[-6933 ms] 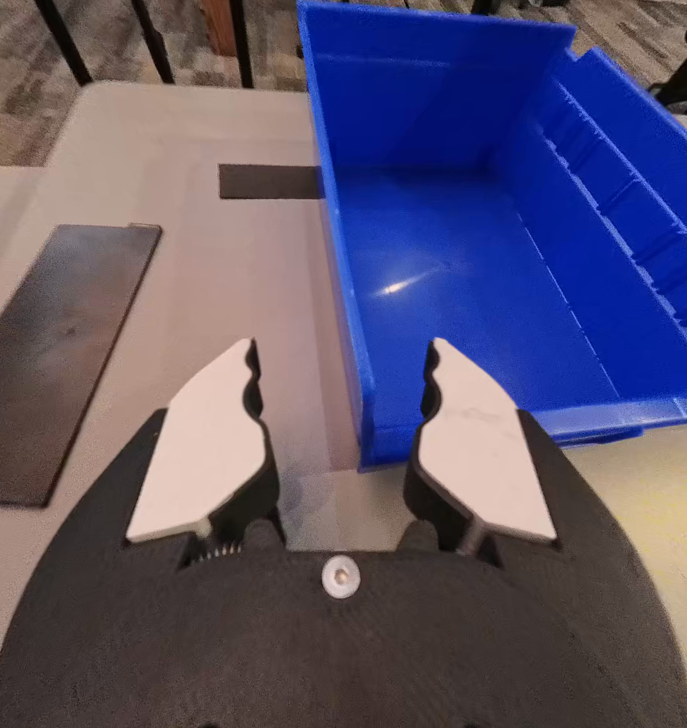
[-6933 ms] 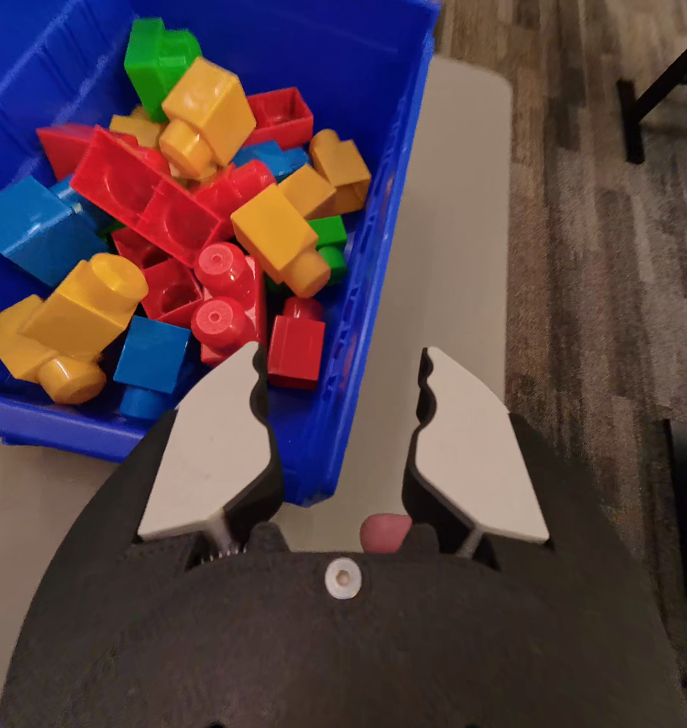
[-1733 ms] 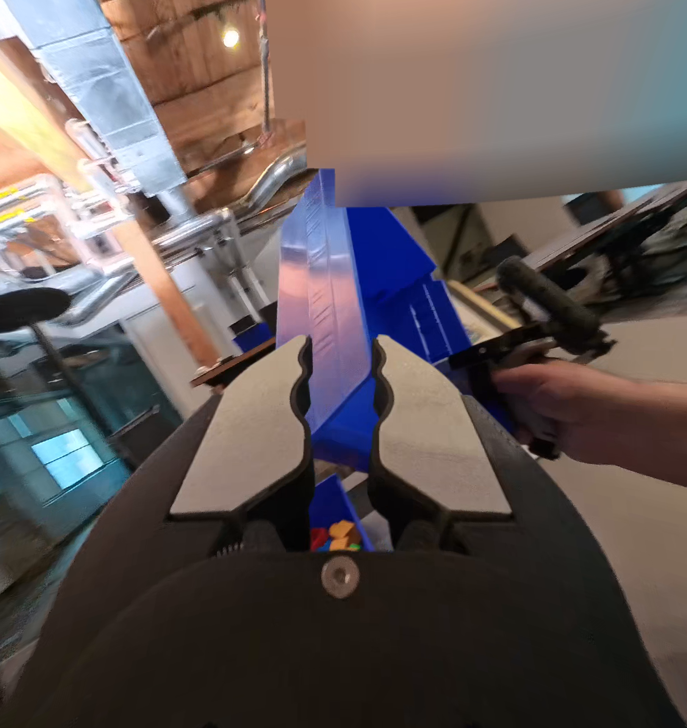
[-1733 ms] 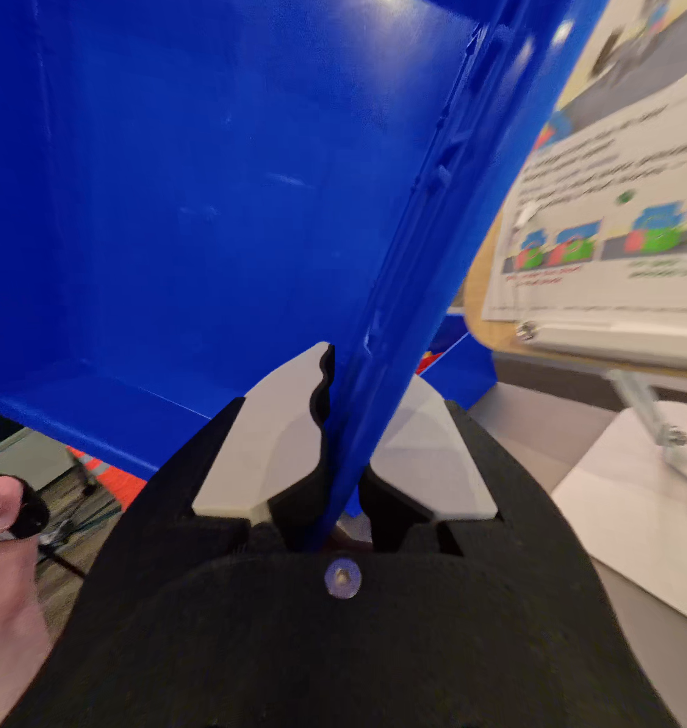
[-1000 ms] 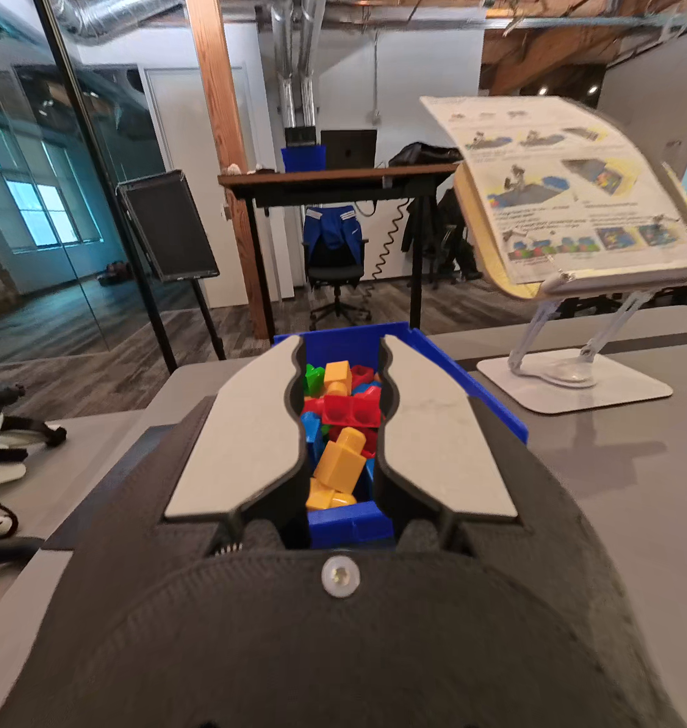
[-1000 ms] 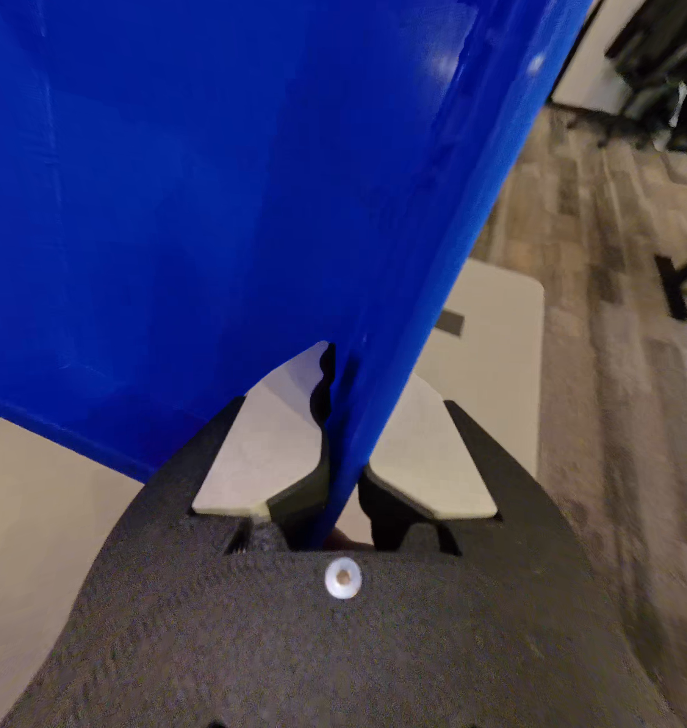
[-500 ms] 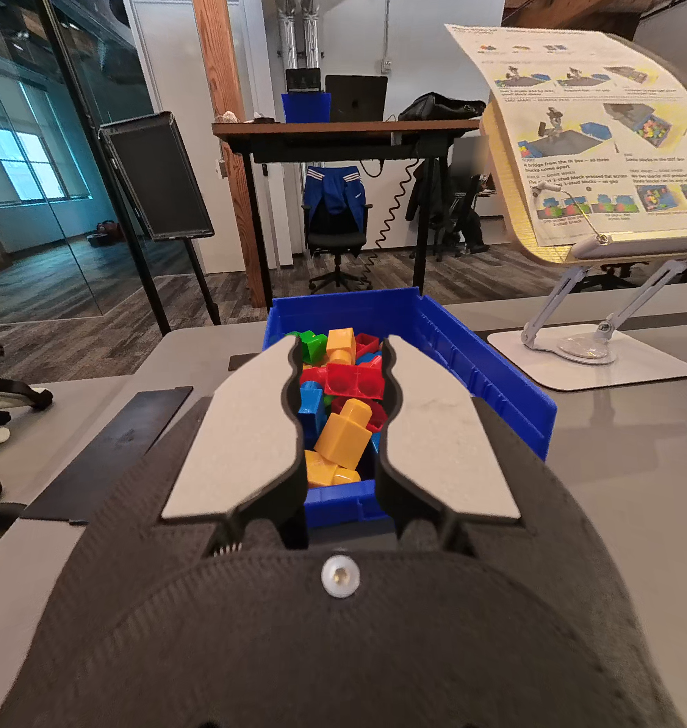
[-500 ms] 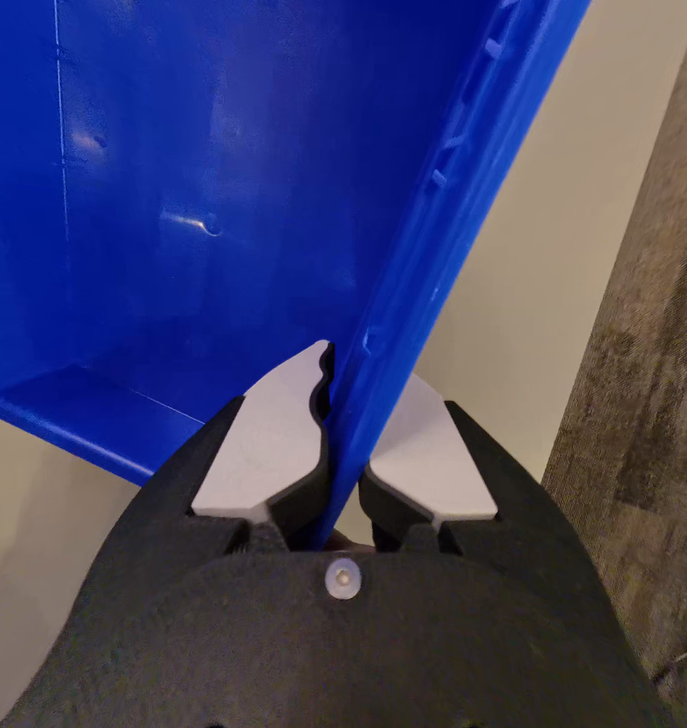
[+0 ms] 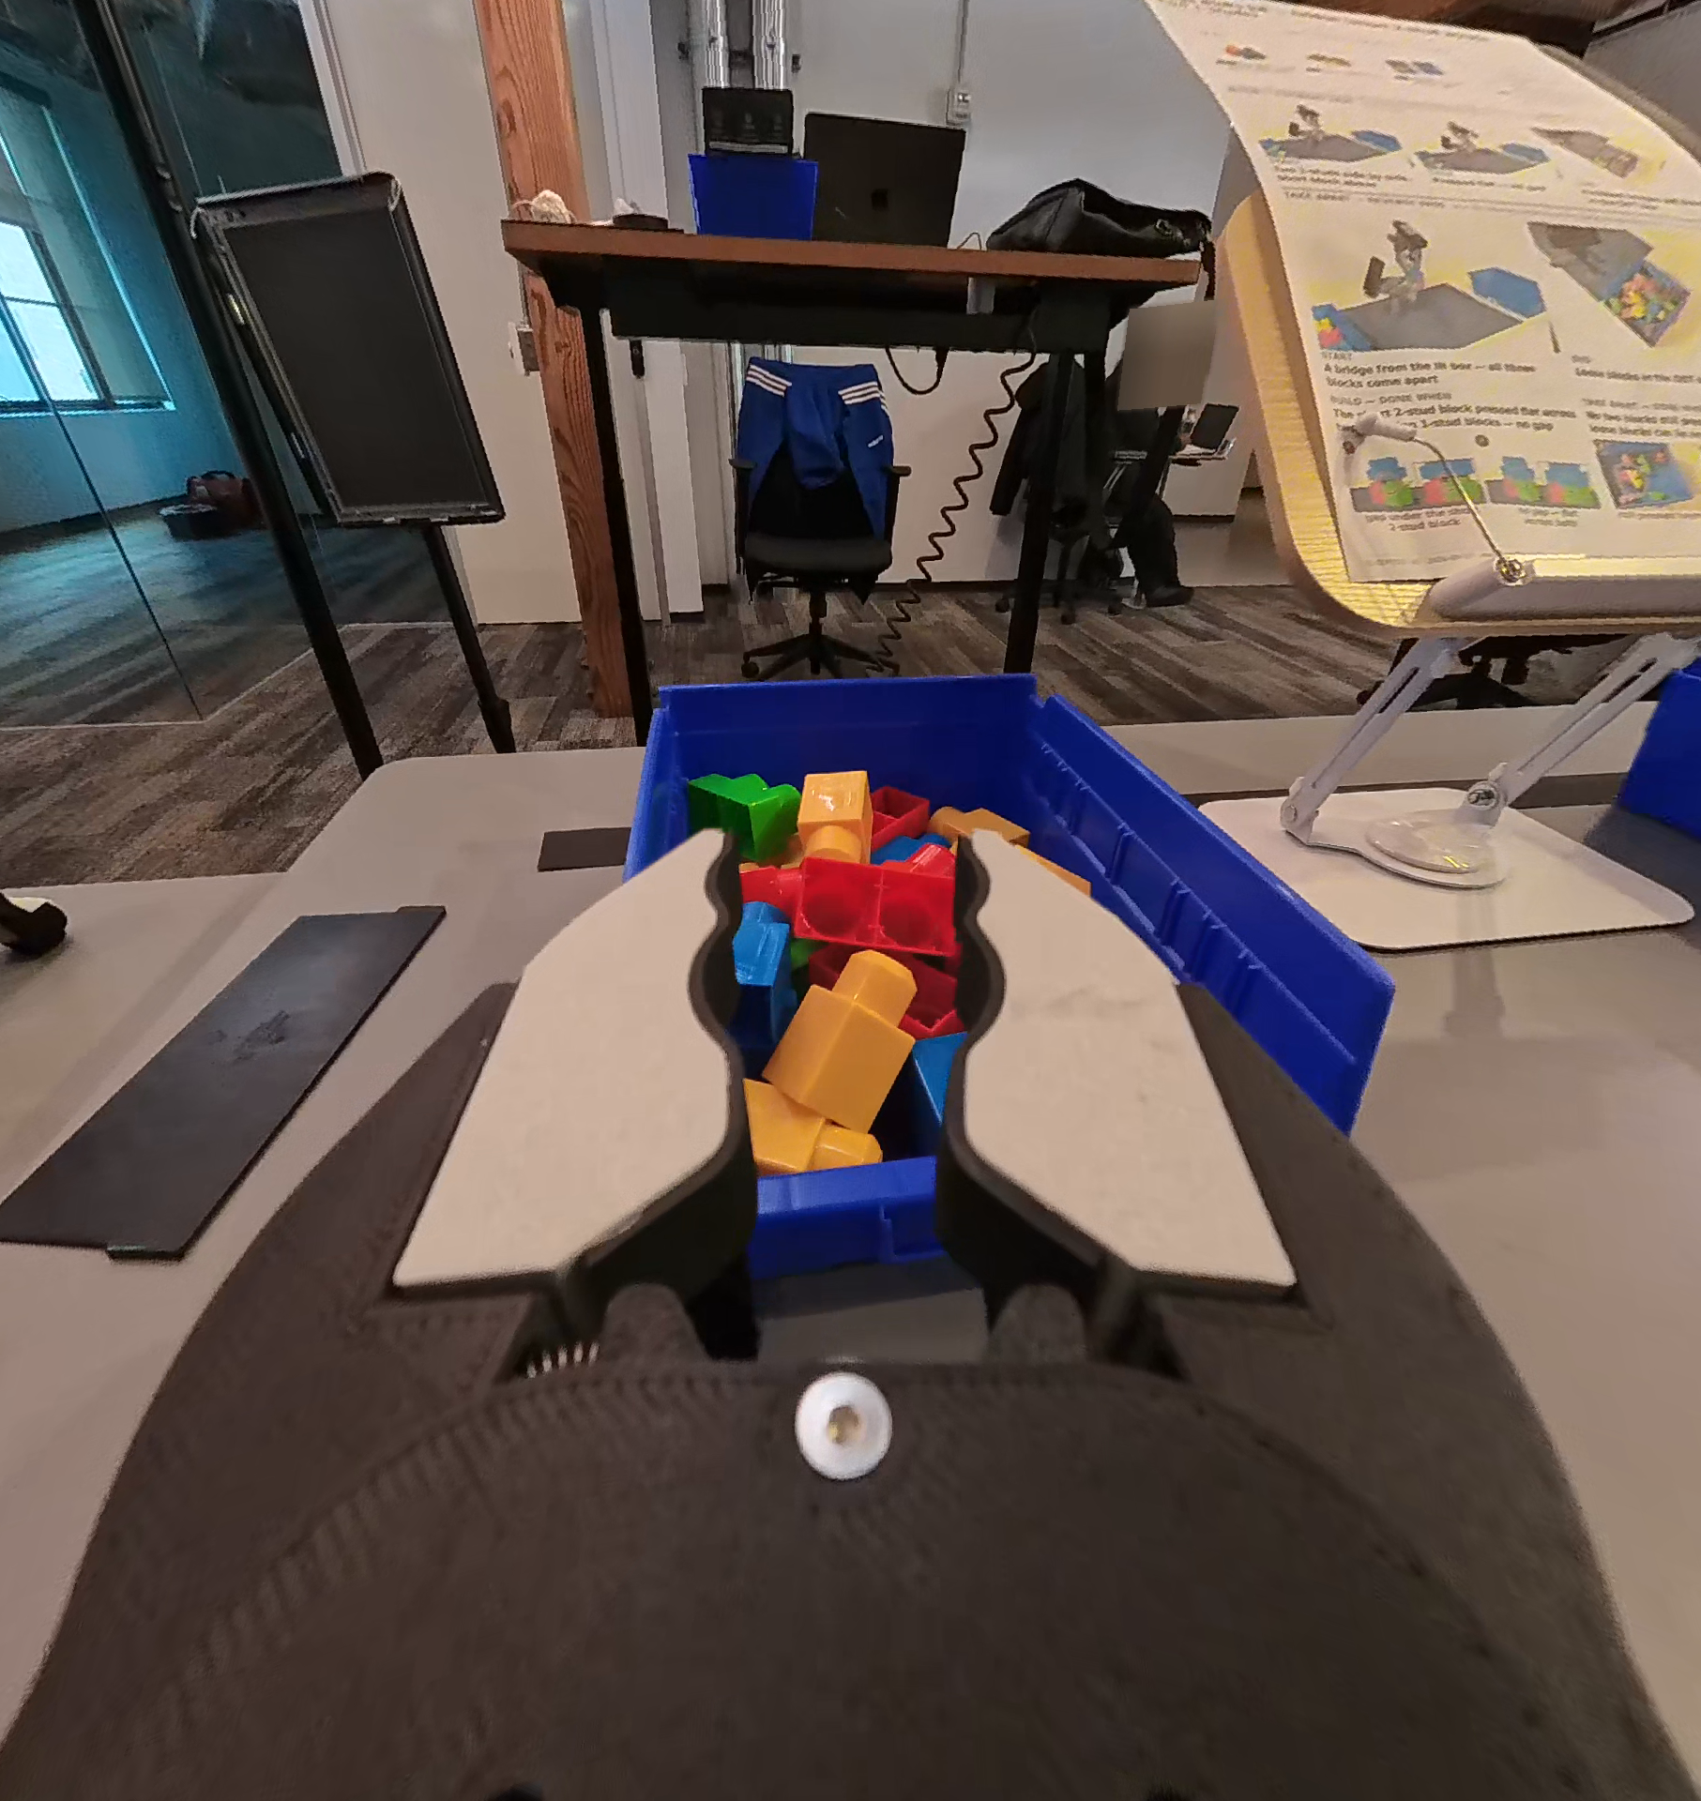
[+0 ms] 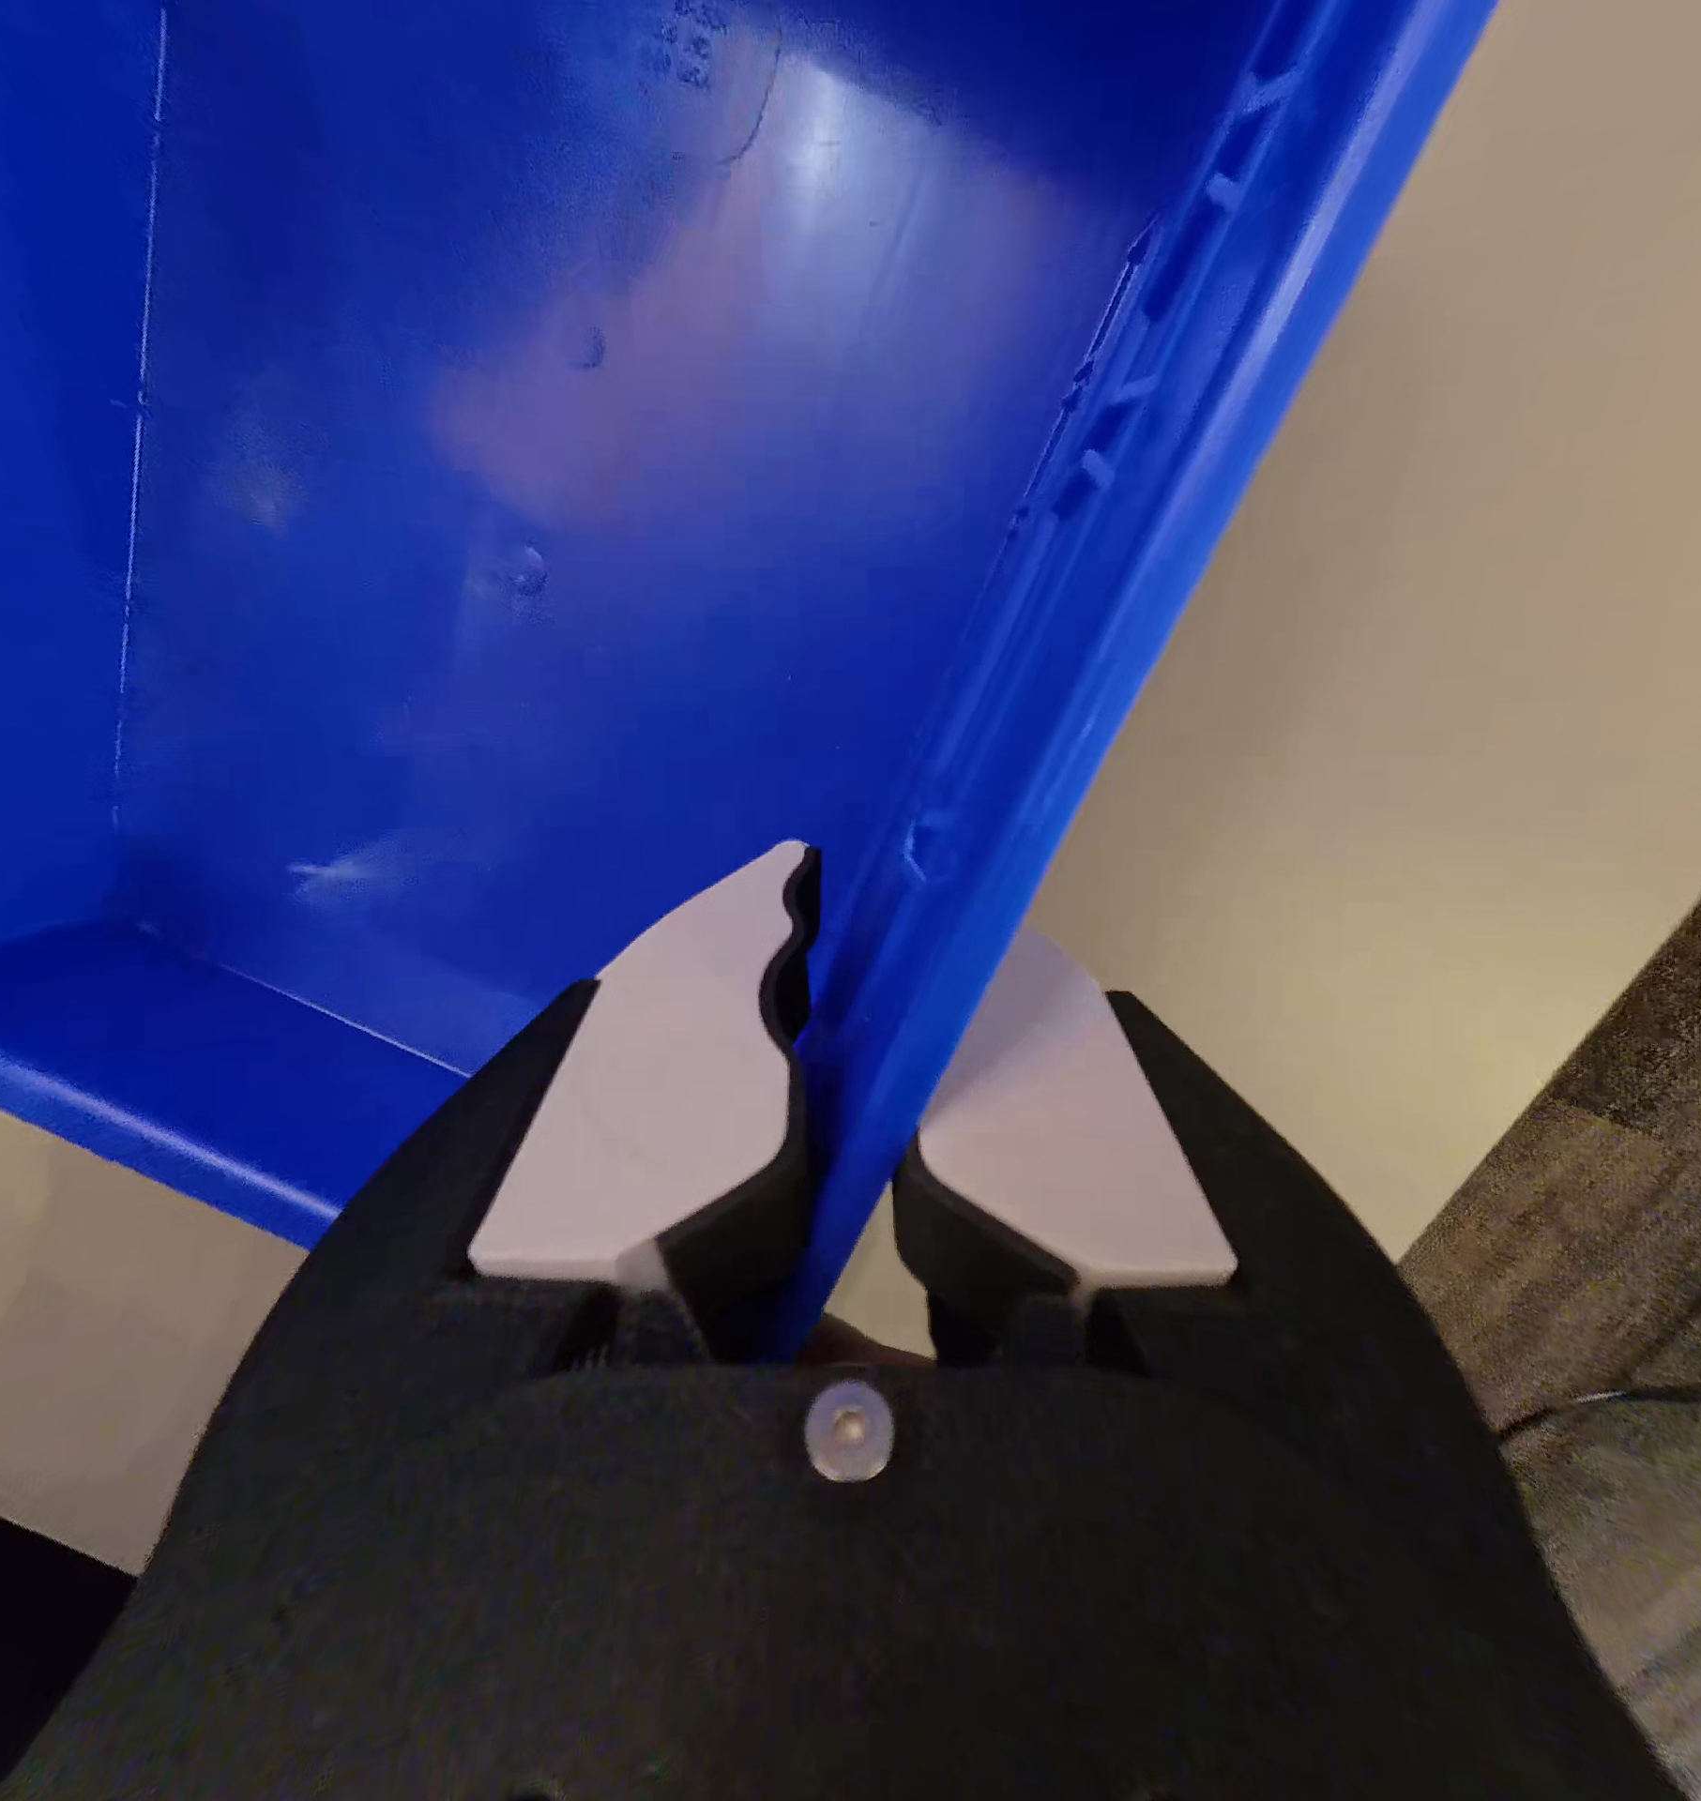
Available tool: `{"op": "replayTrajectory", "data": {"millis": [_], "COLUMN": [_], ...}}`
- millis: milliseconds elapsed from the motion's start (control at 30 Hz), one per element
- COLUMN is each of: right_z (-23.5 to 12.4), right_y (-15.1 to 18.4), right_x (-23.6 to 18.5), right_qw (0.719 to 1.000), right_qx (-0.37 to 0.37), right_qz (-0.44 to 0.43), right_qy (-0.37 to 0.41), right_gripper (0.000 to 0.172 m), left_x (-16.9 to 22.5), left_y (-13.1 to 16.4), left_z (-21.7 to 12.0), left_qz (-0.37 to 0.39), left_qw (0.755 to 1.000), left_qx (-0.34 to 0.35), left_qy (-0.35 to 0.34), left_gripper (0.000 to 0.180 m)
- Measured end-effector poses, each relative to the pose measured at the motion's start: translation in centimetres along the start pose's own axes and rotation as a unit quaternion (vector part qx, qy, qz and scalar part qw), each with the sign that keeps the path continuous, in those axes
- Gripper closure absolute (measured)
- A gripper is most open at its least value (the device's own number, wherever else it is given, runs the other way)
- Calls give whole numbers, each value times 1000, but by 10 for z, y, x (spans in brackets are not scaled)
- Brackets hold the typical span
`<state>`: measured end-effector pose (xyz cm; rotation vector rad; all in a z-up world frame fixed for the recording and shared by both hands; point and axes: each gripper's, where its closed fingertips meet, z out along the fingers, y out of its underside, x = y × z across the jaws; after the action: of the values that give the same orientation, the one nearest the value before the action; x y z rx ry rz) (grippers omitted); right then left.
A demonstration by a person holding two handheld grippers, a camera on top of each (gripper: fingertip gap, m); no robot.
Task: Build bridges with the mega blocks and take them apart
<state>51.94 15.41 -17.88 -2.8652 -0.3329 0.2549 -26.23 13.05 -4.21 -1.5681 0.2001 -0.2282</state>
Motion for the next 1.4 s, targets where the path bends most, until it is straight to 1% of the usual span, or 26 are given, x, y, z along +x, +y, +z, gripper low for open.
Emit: {"op": "replayTrajectory", "data": {"millis": [100, 133, 200, 267, 300, 333, 367, 400, 467, 533, 600, 667, 700, 767, 867, 933, 1033, 1100, 1200, 1300, 1400], "right_z": [3, 3, -1, -14, -22, -33, -46, -62, -103, -143, -171, -180, -179, -166, -130, -101, -64, -46, -29, -3, 20], "right_y": [-7, -8, -13, -18, -21, -23, -25, -26, -29, -29, -29, -28, -27, -25, -19, -16, -16, -20, -31, -46, -62], "right_x": [1, 0, -2, 4, 7, 13, 18, 22, 17, -10, -56, -112, -141, -197, -272, -310, -354, -375, -396, -398, -390], "right_qw": [1000, 1000, 999, 998, 997, 996, 994, 991, 979, 964, 945, 926, 918, 907, 902, 898, 893, 886, 876, 880, 878], "right_qx": [3, 5, 23, 53, 70, 88, 107, 128, 185, 242, 290, 316, 325, 330, 317, 302, 288, 294, 322, 329, 355], "right_qz": [-3, -4, 1, 0, 1, 5, 7, 8, -16, -49, -109, -177, -207, -254, -293, -311, -327, -335, -330, -318, -309], "right_qy": [-7, -9, -25, -15, -9, 4, 19, 38, 80, 96, 107, 101, 93, 58, -29, -72, -116, -125, -143, -129, -92], "right_gripper": [157, 153, 135, 128, 120, 108, 102, 101, 109, 125, 139, 155, 162, 171, 172, 172, 172, 172, 170, 158, 145], "left_x": [-1, -2, -2, -1, 0, 1, 3, 6, 17, 31, 53, 82, 98, 131, 180, 206, 247, 266, 286, 302, 315], "left_y": [1, 2, 2, 0, -1, -4, -8, -12, -22, -33, -40, -42, -42, -41, -38, -30, -14, 2, 27, 48, 65], "left_z": [0, 0, 0, -1, -1, -2, -4, -6, -9, -12, -10, -5, -2, 3, 5, 11, 19, 28, 43, 56, 71], "left_qz": [-2, -4, -8, -6, -5, -2, 1, 7, 18, 33, 45, 56, 62, 73, 102, 124, 121, 111, 109, 103, 83], "left_qw": [1000, 1000, 1000, 1000, 1000, 1000, 1000, 999, 998, 997, 995, 993, 991, 986, 978, 973, 965, 962, 955, 949, 949], "left_qx": [-2, -2, -1, 3, 6, 13, 21, 31, 49, 67, 69, 65, 62, 57, 48, 24, 2, -26, -65, -102, -120], "left_qy": [0, 0, 2, 0, 1, 2, 3, 6, 17, 30, 54, 85, 102, 136, 177, 191, 233, 249, 267, 279, 280], "left_gripper": [140, 140, 141, 141, 140, 140, 140, 139, 139, 142, 146, 153, 156, 158, 170, 174, 177, 175, 165, 155, 145]}}
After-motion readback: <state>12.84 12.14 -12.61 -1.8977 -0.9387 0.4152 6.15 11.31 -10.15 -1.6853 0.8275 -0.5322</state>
